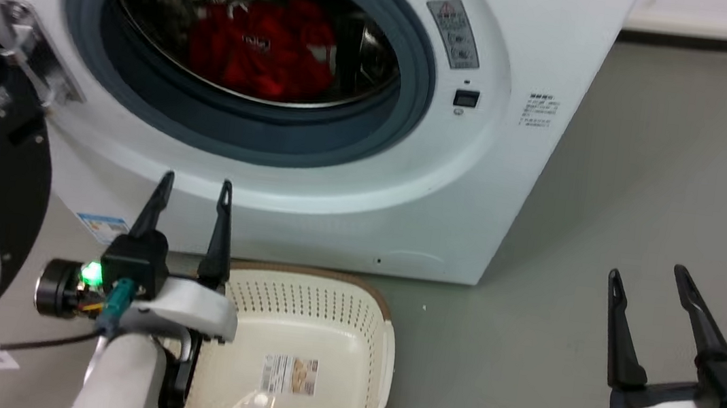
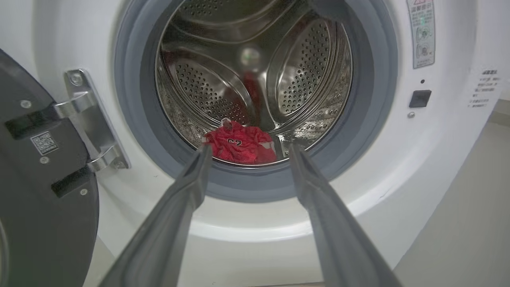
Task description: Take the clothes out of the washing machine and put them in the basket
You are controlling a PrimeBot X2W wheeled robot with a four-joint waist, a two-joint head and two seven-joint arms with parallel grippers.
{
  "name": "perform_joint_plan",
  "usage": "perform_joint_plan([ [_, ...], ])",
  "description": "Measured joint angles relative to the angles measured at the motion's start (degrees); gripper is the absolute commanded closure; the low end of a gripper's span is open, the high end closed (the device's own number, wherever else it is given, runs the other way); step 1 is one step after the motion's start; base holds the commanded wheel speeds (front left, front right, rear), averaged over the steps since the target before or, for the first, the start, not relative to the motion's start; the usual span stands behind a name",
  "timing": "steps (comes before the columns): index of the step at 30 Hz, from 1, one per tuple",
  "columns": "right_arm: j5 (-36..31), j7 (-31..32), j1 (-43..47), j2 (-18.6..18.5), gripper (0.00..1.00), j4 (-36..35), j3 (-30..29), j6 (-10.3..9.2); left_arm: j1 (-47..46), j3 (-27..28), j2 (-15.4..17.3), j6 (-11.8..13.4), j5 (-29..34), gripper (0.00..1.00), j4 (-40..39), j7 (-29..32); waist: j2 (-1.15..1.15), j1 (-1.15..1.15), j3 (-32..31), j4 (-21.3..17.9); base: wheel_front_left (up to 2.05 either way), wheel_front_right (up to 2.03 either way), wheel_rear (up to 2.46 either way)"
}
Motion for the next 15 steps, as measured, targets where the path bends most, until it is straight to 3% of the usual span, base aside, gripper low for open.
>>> perform_joint_plan([
  [15, 0.10, -1.35, -7.47, -0.01, 0.00, -1.81, 2.30, 0.00, -18.40, 4.20, 3.50, -1.29, -1.34, 0.00, 7.75, 0.01, 0.00, 0.01, 17.41, -3.73, 0.00, 0.00, 0.00],
])
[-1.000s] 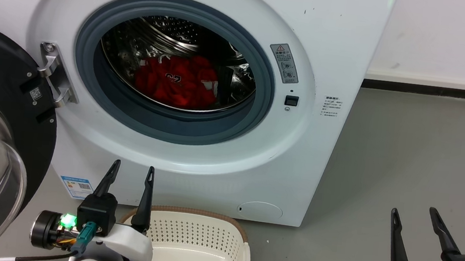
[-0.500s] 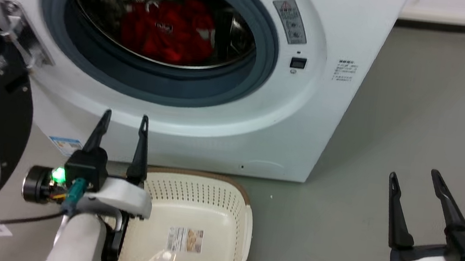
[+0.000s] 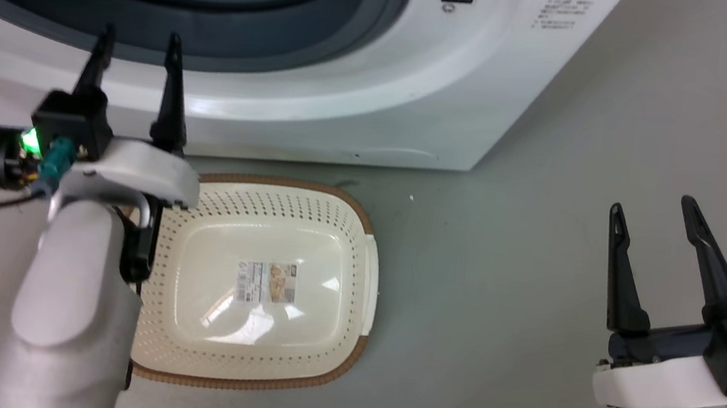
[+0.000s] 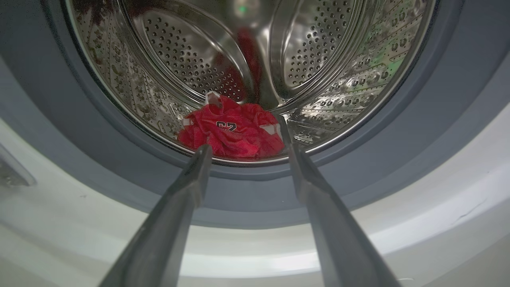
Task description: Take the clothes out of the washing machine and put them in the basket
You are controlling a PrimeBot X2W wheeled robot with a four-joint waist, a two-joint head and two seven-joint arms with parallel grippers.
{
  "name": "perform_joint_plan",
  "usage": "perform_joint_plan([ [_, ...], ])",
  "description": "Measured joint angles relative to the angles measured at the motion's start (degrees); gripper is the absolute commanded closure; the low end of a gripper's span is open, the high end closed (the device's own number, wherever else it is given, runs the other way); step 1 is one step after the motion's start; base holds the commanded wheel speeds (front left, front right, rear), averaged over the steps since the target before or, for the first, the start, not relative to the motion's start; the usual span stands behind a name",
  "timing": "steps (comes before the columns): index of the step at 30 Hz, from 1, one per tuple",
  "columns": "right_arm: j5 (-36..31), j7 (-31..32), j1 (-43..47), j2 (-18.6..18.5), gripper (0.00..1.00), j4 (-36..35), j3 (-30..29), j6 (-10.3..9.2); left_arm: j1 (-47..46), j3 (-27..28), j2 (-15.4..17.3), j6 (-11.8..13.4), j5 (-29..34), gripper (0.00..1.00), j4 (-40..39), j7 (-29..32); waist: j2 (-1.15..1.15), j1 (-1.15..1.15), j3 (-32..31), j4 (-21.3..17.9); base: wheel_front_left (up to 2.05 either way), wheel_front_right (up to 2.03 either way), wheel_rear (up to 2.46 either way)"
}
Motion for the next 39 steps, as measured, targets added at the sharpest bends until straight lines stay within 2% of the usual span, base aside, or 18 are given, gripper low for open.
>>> perform_joint_plan([
  [10, 1.72, -1.55, -2.99, 0.00, 0.00, 1.92, 1.98, 0.00, -15.36, 0.42, 4.74, -1.54, -0.03, 0.00, 14.19, 0.37, 0.00, 0.00, 7.62, -4.36, 0.00, 0.00, 0.00],
  [21, 3.68, -3.89, -5.43, 0.02, 0.00, 4.95, 4.89, 0.00, -33.31, -1.18, 11.71, -3.45, 1.87, 0.00, 26.89, 6.01, 0.00, 0.00, 12.03, -9.25, 0.00, 0.00, 0.00],
  [31, 6.15, -5.42, -5.64, 0.01, 0.00, 7.57, 8.28, 0.00, -45.89, -4.04, 17.95, -5.63, 3.90, 0.00, 35.32, 17.67, 0.00, 0.00, 13.62, -14.15, 0.00, 0.00, 0.00],
  [39, 7.89, -6.32, -5.54, -0.02, 0.00, 9.07, 10.78, 0.00, -49.97, -5.63, 23.59, -6.34, 5.21, 0.00, 39.35, 26.53, 0.00, -0.01, 15.40, -18.25, 0.00, 0.00, 0.00],
])
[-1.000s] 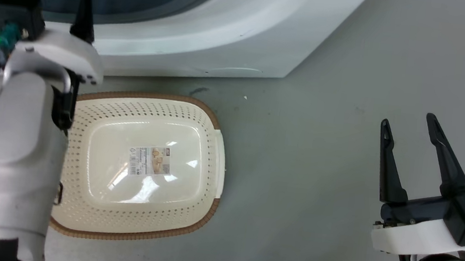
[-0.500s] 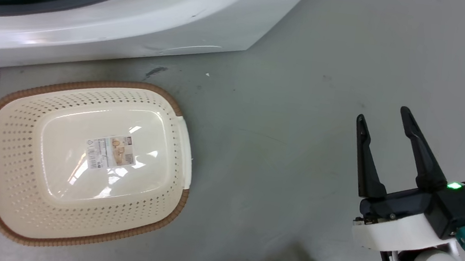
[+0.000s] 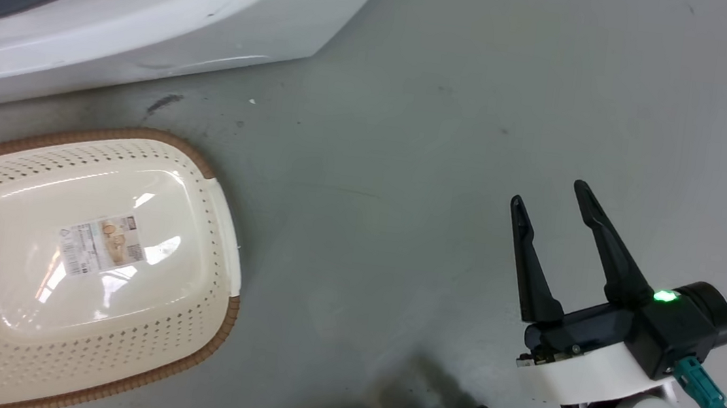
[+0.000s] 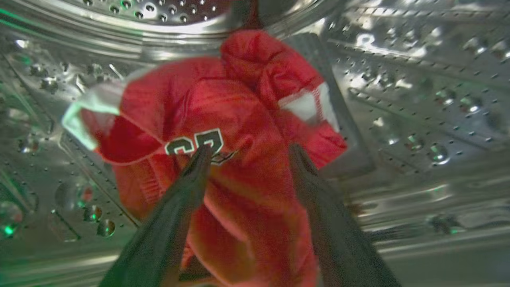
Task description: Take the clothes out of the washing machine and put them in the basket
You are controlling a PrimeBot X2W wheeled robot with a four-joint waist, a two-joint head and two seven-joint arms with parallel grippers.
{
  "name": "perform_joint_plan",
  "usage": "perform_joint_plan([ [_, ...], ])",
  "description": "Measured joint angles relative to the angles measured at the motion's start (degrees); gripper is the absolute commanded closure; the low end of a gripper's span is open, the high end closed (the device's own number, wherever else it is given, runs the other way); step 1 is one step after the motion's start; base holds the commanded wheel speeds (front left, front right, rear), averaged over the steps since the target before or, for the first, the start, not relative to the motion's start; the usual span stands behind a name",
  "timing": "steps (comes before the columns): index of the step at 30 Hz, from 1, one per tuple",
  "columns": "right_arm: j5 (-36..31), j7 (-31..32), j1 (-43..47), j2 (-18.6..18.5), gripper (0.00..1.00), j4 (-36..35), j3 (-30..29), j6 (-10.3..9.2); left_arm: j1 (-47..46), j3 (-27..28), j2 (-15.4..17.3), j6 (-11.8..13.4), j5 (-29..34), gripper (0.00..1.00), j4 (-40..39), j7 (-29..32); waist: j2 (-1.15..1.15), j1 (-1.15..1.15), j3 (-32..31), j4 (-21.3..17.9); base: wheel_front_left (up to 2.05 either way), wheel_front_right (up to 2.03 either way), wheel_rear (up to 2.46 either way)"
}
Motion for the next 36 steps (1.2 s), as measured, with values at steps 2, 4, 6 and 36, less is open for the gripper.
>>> perform_joint_plan([
  [2, 0.35, -0.24, 0.12, 0.01, 0.00, 0.23, 0.47, 0.00, -0.17, -0.58, 1.36, -0.12, 0.40, 0.00, 0.53, 1.65, 0.00, 0.00, 0.57, -0.94, 0.00, 0.00, 0.00],
  [4, 0.83, -0.58, 0.41, 0.00, 0.00, 0.67, 1.34, 0.00, -0.36, -1.26, 2.72, -0.49, 0.43, 0.00, 1.34, 4.90, 0.00, 0.00, 1.70, -2.42, 0.00, 0.00, 0.00],
  [6, 0.97, -0.74, 0.58, -0.01, 0.00, 0.75, 1.62, 0.00, -0.45, -1.57, 3.28, -0.66, 0.31, 0.00, 1.38, 6.36, 0.00, 0.00, 2.19, -2.80, 0.00, 0.00, 0.00],
  [36, 2.27, -1.40, -0.37, 0.03, 0.00, 2.66, -0.69, 0.00, 11.11, 2.36, 0.88, 8.67, -7.32, 1.00, -13.11, -15.99, 0.00, 0.00, -2.25, -1.38, 0.00, 0.00, 0.00],
])
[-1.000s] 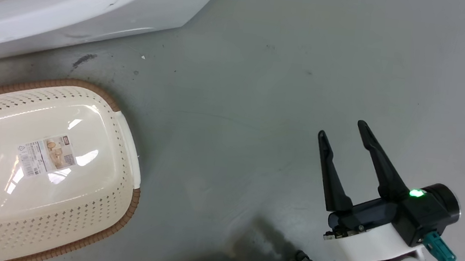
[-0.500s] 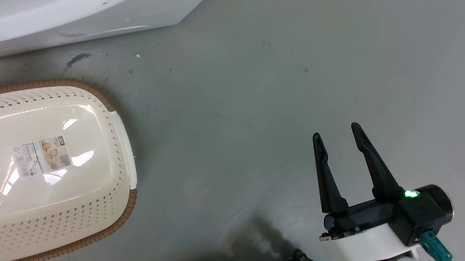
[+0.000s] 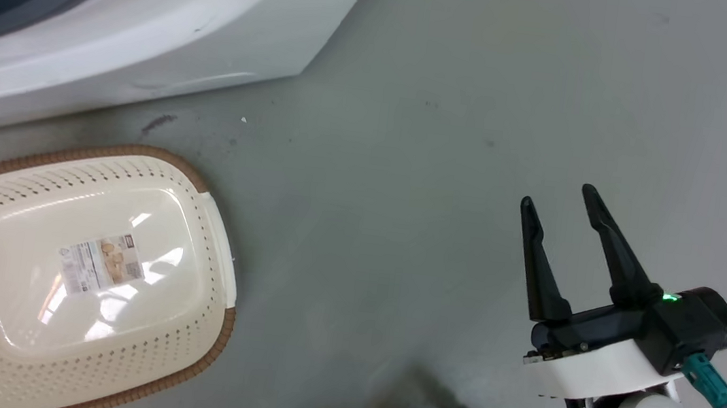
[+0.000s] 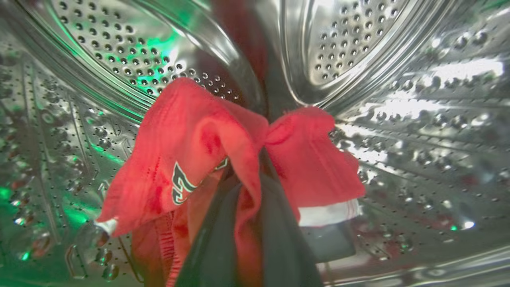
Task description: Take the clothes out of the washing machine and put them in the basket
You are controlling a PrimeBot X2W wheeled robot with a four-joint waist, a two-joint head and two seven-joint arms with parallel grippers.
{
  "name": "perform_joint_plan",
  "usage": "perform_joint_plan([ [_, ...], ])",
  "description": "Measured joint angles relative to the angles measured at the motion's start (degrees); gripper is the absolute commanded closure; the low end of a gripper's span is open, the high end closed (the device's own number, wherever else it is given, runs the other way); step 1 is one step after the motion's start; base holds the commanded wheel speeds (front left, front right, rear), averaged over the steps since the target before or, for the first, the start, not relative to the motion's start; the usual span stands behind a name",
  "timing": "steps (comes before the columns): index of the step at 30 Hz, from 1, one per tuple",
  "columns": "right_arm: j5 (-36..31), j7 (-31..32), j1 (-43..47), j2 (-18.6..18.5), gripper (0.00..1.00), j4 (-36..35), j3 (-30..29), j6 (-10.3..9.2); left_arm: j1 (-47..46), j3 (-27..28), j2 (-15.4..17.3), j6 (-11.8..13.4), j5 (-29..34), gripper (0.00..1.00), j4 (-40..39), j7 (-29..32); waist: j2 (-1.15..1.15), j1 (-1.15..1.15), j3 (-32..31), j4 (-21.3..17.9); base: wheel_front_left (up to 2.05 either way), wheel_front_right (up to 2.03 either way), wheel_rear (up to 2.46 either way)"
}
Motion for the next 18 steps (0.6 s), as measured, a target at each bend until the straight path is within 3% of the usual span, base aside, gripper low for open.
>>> perform_joint_plan([
  [7, -0.09, 0.69, 0.92, 0.00, 0.00, 1.01, -1.46, 0.00, 6.19, 0.81, -2.13, -1.31, -2.61, 1.00, 3.68, -8.33, 0.00, 0.00, -5.94, 0.80, 0.00, 0.00, 0.00],
  [14, -0.55, 1.92, 3.71, 0.02, 0.00, 1.35, -3.41, 0.00, 13.12, 2.56, -4.32, -2.61, -5.44, 1.00, 4.22, -10.33, 0.00, -0.01, -12.84, 1.53, 0.00, 0.00, 0.00],
  [18, -0.87, 2.82, 5.83, 0.01, 0.00, 1.40, -4.66, 0.00, 17.63, 4.17, -6.54, -3.00, -6.57, 1.00, 0.30, -10.40, 0.00, -0.01, -16.89, 2.22, 0.00, 0.00, 0.00],
])
